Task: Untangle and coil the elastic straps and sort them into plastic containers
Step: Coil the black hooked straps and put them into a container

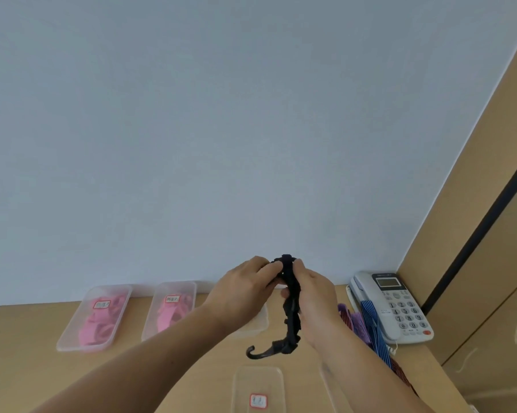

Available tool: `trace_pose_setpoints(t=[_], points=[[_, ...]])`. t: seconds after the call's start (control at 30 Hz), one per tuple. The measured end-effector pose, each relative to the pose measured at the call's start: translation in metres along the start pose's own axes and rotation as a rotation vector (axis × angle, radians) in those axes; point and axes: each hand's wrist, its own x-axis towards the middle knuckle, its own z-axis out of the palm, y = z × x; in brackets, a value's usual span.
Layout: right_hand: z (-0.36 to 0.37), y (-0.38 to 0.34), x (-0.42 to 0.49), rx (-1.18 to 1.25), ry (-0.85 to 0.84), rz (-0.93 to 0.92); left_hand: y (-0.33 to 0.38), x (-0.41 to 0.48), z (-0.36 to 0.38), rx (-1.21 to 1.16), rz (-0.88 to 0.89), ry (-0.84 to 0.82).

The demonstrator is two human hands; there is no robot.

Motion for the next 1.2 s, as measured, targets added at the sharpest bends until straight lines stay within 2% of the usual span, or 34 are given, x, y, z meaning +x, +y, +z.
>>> trace_pose_setpoints(t=[0.07,0.17,0.23,0.3,0.37,0.63,0.77,0.9,1.03,1.1,1.2], points=[[-0.006,0.000,0.001,0.009,0.012,-0.051,0.000,0.000,-0.003,-0.330,-0.269,-0.086],[-0.013,-0.003,0.002,-0.037,-0.002,-0.126,0.001,0.009,-0.013,-0.953,-0.762,-0.436],[-0.014,-0.004,0.001,-0.093,-0.031,-0.166,0.000,0.013,-0.020,-1.194,-0.886,-0.543],[-0.014,-0.002,-0.001,-0.099,-0.047,-0.180,-0.001,0.015,-0.023,-1.280,-0.868,-0.585],[-0.013,0.000,-0.003,-0.009,-0.061,-0.131,0.001,0.015,-0.022,-1.222,-0.798,-0.574],[-0.013,0.006,0.000,0.323,-0.055,0.188,0.003,0.012,-0.015,-0.643,-0.542,-0.417],[-0.021,0.001,0.005,0.189,-0.111,0.175,-0.012,0.006,-0.020,-0.561,-0.459,-0.409],[-0.027,-0.004,0.010,0.154,-0.164,0.226,-0.026,0.001,-0.023,-0.224,-0.213,-0.379],[-0.021,0.002,0.010,0.000,-0.141,0.086,-0.021,0.001,-0.018,0.132,-0.034,-0.273],[-0.019,0.005,0.011,-0.005,-0.108,-0.024,-0.015,0.004,-0.016,0.098,-0.103,-0.277],[-0.023,0.001,0.011,-0.070,-0.086,-0.170,-0.012,0.009,-0.020,-0.313,-0.449,-0.480]])
